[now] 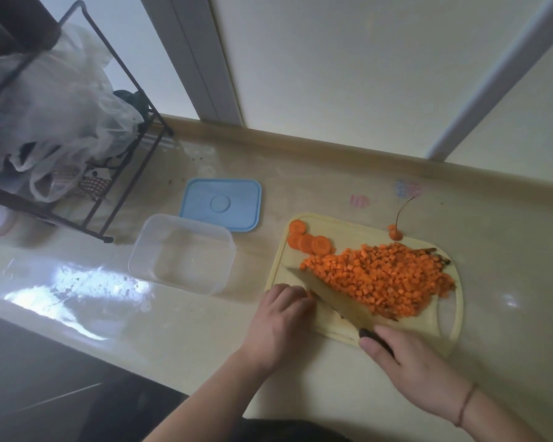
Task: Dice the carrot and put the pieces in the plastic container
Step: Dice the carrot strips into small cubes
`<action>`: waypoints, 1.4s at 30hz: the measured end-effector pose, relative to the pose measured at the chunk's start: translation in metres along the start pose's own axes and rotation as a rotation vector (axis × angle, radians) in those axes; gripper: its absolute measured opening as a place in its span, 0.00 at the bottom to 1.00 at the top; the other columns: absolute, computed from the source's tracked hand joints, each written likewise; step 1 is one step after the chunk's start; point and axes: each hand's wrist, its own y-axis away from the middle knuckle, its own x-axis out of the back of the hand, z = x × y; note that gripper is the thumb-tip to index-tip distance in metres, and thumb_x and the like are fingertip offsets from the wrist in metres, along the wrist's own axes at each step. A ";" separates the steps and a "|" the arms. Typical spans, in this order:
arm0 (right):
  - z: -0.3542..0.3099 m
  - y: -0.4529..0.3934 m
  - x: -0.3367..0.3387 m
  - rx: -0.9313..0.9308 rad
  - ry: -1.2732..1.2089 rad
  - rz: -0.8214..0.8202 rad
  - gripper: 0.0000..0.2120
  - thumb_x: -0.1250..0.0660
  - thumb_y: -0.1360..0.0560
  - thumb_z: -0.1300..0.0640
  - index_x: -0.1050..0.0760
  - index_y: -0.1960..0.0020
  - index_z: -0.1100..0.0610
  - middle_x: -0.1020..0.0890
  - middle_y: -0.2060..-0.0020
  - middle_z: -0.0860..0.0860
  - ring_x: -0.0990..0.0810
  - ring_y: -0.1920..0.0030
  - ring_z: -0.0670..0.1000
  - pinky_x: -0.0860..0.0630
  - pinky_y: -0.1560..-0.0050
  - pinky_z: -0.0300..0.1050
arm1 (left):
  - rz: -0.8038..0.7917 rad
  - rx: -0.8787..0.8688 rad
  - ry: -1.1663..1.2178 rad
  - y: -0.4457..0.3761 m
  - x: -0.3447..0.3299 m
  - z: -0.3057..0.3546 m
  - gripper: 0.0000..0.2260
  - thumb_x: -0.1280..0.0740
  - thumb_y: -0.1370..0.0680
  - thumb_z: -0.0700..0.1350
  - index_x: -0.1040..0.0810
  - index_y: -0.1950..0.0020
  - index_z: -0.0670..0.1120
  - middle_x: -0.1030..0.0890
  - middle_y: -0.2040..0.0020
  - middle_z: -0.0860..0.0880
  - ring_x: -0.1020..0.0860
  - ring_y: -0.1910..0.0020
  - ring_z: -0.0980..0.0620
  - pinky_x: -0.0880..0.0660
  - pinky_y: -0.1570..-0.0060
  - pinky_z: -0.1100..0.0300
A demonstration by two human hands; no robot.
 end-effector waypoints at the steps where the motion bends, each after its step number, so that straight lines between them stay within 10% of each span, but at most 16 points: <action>1: -0.002 0.003 -0.005 -0.001 -0.016 -0.007 0.30 0.55 0.27 0.25 0.33 0.63 0.50 0.24 0.70 0.49 0.24 0.66 0.45 0.28 0.63 0.48 | 0.002 -0.004 0.002 0.000 0.000 0.001 0.10 0.33 0.19 0.42 0.18 0.39 0.45 0.21 0.41 0.49 0.24 0.46 0.45 0.24 0.46 0.50; 42: -0.018 0.012 -0.009 -0.071 -0.045 -0.002 0.26 0.54 0.24 0.29 0.37 0.64 0.50 0.26 0.70 0.50 0.27 0.70 0.47 0.29 0.65 0.52 | -0.049 -0.047 0.003 0.003 0.006 -0.004 0.10 0.25 0.24 0.35 0.16 0.44 0.42 0.19 0.44 0.48 0.22 0.48 0.43 0.24 0.46 0.54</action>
